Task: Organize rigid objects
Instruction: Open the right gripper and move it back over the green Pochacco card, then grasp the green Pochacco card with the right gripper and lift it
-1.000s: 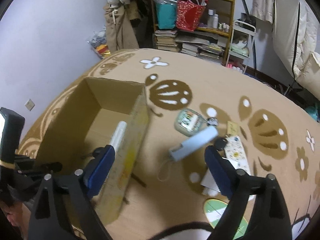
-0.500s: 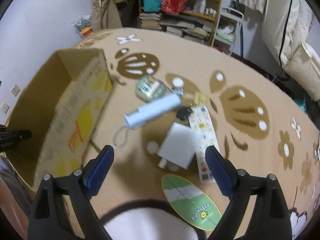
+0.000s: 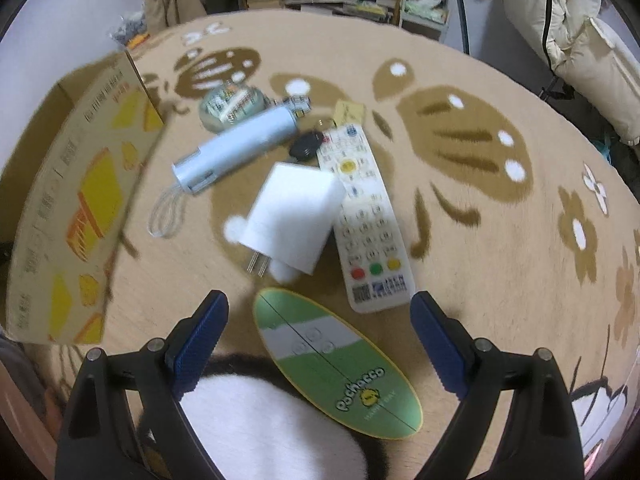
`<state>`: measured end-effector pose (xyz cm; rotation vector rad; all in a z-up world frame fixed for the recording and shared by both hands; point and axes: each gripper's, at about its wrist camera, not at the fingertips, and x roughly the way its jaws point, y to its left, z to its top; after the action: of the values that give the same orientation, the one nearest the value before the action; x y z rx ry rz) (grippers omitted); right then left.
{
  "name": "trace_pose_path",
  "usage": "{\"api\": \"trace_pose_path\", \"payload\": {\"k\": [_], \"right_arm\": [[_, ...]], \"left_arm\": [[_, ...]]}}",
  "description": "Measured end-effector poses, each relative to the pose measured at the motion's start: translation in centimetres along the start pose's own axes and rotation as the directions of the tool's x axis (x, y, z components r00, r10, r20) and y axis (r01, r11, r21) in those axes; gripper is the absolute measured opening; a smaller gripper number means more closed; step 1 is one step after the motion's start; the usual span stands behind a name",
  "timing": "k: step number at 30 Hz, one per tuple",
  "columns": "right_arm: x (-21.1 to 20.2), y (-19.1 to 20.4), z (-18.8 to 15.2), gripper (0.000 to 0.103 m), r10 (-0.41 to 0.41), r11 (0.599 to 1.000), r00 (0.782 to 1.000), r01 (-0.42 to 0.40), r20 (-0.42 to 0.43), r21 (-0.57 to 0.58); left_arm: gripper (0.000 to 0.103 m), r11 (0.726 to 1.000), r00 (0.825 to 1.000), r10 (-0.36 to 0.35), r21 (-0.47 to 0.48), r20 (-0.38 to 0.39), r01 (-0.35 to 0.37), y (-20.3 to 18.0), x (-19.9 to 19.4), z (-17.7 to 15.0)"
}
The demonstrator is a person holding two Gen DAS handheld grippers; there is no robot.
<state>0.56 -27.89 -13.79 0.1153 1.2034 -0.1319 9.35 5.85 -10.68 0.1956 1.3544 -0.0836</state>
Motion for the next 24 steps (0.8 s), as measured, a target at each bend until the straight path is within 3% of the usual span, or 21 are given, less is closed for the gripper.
{"api": "trace_pose_path", "payload": {"k": [4,11,20,24], "right_arm": [[1.1,-0.3,-0.1,0.097,0.016,1.0,0.999,-0.016,-0.037,0.004],[3.1,-0.4,-0.7,0.097,-0.025,1.0,0.994,0.024,-0.107,-0.016],[4.5,-1.3,-1.5,0.097,-0.013,0.999,0.981,0.023,-0.193,0.046],[4.2,-1.0,-1.8,0.088,-0.031,0.999,0.98,0.039,-0.196,0.034]], "left_arm": [[0.009,1.0,1.0,0.001,0.0,0.0,-0.001,0.0,0.0,0.0],[0.009,1.0,1.0,0.001,-0.001,0.0,-0.001,-0.1,0.0,0.0],[0.009,1.0,1.0,0.003,-0.001,-0.001,-0.003,-0.1,0.1,0.1],[0.009,1.0,1.0,0.004,0.0,-0.001,-0.004,-0.1,0.1,0.1]]}}
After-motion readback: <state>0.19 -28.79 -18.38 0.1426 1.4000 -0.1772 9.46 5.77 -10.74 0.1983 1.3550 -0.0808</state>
